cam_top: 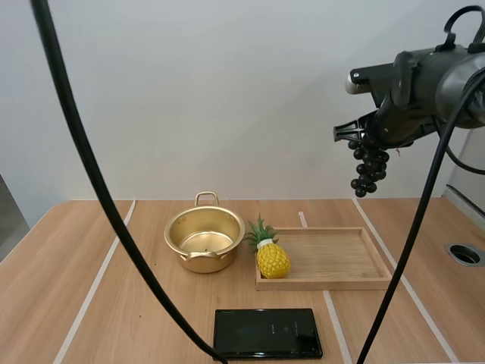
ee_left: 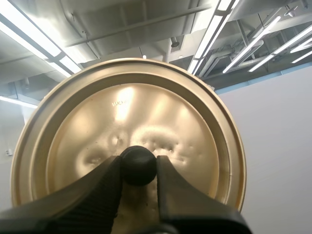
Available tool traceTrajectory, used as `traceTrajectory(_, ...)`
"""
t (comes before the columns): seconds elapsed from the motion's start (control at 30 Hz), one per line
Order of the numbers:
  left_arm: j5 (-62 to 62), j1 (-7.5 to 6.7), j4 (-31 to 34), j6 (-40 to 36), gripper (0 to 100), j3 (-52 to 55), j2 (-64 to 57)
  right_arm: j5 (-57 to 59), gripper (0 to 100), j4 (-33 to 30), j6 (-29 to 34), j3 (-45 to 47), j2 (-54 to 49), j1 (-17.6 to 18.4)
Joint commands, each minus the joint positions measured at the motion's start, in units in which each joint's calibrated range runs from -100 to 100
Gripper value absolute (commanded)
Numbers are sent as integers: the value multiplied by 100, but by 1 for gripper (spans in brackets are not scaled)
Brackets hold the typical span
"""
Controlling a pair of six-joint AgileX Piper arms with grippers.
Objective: Open the pot, put the grape inside, and close it
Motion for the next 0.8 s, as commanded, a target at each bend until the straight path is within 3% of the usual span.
traceTrajectory(0.0,-91,10,170,-23,0,-41,-48,329,0,1298,-948,-491,-81,-12)
traceTrajectory(0.2,-13,10,657,-23,0,-59,-63,1075,0,3488,-2917,-1051,-81,-12)
traceTrajectory(0.43,28,10,826,-34,0,-87,-216,2523,0,5112,-4051,-1374,-65,-12)
traceTrajectory(0.63,28,10,826,-34,0,-134,-326,3402,0,5503,-4436,-1400,-65,19)
traceTrajectory(0.77,28,10,826,-34,0,-134,-351,3760,0,5351,-4625,-1400,-65,293)
